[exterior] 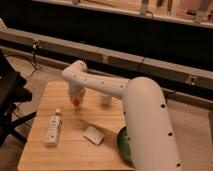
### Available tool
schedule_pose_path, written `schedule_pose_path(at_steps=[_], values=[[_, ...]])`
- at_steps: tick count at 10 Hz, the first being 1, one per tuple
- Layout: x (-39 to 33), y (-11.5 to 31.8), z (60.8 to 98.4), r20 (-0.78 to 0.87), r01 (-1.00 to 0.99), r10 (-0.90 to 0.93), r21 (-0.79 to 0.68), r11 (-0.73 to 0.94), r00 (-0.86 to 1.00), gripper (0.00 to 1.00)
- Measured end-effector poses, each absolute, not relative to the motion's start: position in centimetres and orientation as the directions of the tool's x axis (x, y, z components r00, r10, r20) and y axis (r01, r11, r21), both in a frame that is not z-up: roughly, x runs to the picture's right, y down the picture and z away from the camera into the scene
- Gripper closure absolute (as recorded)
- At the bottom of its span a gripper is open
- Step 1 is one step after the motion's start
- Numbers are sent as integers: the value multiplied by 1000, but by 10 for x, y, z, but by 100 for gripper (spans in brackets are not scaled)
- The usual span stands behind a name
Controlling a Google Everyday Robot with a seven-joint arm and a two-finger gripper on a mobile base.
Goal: Place the pepper on the white sponge
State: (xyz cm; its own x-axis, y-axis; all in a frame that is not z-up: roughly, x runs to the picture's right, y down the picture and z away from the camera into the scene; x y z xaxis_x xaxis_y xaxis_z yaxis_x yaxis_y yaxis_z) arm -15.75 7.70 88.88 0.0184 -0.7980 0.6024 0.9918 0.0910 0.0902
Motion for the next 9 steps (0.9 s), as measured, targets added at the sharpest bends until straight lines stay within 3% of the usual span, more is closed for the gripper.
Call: schedule_pose_path(at_steps=[9], values=[[-145, 83, 880, 604, 991, -797, 95, 94, 18, 99]])
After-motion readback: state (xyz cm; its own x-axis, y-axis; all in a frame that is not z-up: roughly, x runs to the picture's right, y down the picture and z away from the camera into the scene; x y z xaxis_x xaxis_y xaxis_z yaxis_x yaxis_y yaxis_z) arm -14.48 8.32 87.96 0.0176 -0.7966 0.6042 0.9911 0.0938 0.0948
